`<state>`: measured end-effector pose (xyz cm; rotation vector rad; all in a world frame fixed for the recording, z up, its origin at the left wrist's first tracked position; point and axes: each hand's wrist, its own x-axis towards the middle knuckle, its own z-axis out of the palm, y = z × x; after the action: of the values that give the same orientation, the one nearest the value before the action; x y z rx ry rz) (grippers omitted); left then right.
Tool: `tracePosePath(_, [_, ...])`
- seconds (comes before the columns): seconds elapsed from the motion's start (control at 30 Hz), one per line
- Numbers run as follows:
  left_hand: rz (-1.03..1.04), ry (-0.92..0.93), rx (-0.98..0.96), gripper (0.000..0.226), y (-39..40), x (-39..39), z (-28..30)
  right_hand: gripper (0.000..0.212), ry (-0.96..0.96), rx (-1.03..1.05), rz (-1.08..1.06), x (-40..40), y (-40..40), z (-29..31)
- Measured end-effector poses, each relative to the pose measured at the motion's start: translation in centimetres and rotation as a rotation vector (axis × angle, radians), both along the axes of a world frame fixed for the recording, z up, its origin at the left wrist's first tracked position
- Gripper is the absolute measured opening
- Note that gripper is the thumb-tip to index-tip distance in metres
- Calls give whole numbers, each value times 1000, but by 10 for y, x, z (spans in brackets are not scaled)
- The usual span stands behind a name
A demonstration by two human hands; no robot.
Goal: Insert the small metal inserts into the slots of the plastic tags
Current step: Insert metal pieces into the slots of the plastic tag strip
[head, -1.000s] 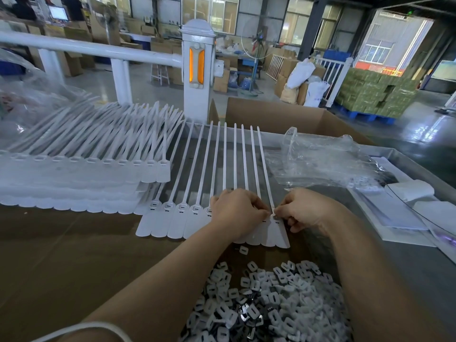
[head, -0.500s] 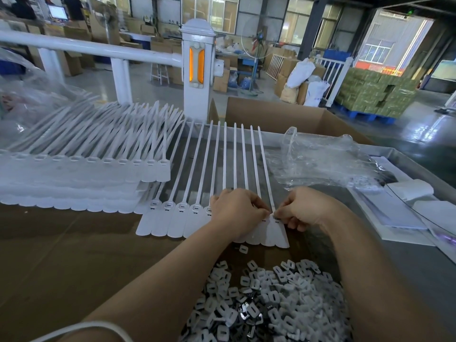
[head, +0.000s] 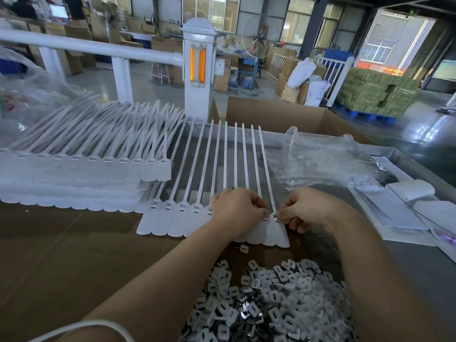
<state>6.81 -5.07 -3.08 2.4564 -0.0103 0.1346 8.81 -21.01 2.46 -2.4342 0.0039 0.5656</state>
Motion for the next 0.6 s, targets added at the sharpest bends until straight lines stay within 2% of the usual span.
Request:
tracePosePath(0.23, [-4,9,10,24,0,0,1,5,5,-4,26,0,-3,3])
tracePosePath(0.6, [12,18,24,26,-1,0,1,9,-102,-81,137,4,-3,-2])
